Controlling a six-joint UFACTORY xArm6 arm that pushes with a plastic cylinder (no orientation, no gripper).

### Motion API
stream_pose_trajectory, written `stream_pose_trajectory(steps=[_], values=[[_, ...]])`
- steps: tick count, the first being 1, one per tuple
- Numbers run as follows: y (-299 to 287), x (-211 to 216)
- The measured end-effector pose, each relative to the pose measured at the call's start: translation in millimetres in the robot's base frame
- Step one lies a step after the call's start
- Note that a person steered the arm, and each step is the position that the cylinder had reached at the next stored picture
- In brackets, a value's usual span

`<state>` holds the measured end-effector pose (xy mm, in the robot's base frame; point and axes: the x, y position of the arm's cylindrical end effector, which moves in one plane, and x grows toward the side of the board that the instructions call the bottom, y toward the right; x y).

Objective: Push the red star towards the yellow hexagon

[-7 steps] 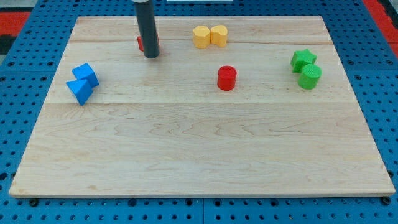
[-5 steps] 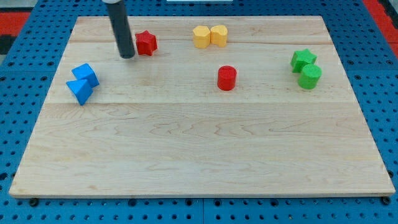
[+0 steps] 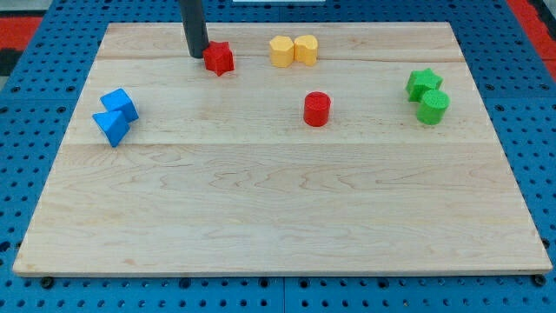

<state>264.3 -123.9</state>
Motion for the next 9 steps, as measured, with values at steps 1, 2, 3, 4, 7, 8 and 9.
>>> stream_pose_trajectory(steps=[1, 2, 3, 4, 7, 8, 9], values=[[-17, 15], [-14, 31], [-3, 19], [11, 6], [17, -3], [17, -14], [19, -14]])
